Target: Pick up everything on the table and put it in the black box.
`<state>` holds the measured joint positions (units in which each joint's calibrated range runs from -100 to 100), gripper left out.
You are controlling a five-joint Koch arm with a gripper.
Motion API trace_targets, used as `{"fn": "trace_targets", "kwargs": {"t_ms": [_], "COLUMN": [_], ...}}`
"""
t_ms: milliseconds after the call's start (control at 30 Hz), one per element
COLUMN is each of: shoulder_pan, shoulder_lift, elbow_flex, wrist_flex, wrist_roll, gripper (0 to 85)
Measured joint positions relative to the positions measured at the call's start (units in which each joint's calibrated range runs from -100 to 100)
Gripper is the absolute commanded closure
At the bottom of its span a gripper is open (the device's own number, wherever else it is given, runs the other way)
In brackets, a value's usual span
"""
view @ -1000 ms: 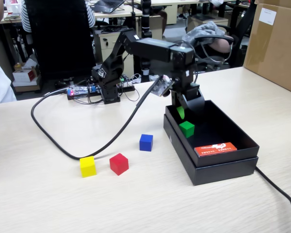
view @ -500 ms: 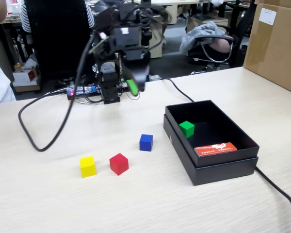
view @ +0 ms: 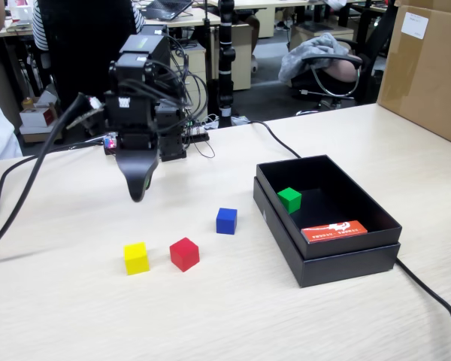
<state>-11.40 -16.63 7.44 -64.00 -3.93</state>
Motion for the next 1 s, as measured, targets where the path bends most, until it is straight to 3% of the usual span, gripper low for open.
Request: {"fn": "trace_targets", "kwargs": {"t_ms": [433, 767, 967, 1000], "shoulder_pan": [-1.17, -0.49, -0.34, -0.34], "shoulder_lift": [33.14, 42.59, 44.79, 45.05], "elbow_flex": [24.83, 30.12, 32.22, 32.5], "wrist_flex": [0.46, 0.46, -0.15, -0.23], "wrist_roll": [-0.68, -0.78, -0.83, -0.83], "gripper": [40.7, 45.9, 60.0, 66.9]}}
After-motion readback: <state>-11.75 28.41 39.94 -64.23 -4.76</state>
